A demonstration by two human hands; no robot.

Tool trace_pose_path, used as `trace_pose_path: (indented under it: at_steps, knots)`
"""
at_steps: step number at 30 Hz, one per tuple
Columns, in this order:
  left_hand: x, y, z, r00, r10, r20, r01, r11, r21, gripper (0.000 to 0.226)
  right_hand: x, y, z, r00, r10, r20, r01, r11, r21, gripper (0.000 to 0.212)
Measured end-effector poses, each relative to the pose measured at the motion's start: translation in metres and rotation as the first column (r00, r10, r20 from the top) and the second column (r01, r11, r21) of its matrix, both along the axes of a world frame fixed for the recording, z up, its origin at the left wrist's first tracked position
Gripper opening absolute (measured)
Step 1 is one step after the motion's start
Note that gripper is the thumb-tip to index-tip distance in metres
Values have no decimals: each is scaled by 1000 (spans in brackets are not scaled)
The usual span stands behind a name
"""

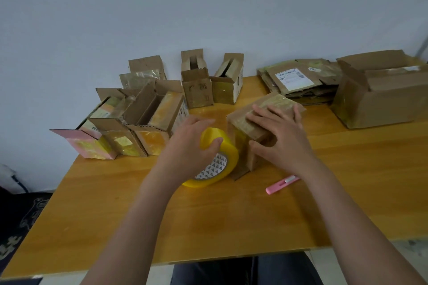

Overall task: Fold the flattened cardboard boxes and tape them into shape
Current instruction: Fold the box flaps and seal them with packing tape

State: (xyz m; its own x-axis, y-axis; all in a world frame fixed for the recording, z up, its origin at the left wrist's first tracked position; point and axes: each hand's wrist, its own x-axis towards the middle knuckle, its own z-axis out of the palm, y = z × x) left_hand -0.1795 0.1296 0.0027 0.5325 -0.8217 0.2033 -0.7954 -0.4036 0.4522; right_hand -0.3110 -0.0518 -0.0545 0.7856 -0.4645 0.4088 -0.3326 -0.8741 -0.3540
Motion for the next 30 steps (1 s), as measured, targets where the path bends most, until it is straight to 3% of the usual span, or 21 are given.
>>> trace_pose_path:
  at_steps: [5, 8, 12, 17, 20, 24, 30]
  knots:
    - [2, -22, 4, 996, -28, 84, 21, 997, 79, 19, 7, 1, 1, 1000, -16, -16, 15, 999, -34, 76]
    - [9, -31, 5, 996, -28, 87, 18, 993, 116, 28, 7, 2, -3, 1000, 5, 4, -5, 998, -63, 71]
    - [17, -36, 7, 994, -106, -30, 110, 957, 269, 32, 6, -1, -6, 999, 22, 24, -20, 998, -57, 68]
    - [16, -24, 13, 988, -77, -136, 106, 968, 227, 28, 7, -1, -4, 1000, 5, 10, -4, 998, -56, 71]
    - [13, -20, 20, 994, -52, -92, 71, 971, 229, 25, 6, -1, -2, 1000, 12, 2, -12, 999, -50, 71]
    - [9, -11, 14, 1000, -4, 4, 2, 929, 370, 39, 6, -2, 0, 999, 18, -27, -18, 1000, -24, 76]
    - [9, -5, 10, 1000, 27, 3, -26, 941, 337, 43, 7, -3, -1, 999, 41, 9, -41, 999, 27, 73]
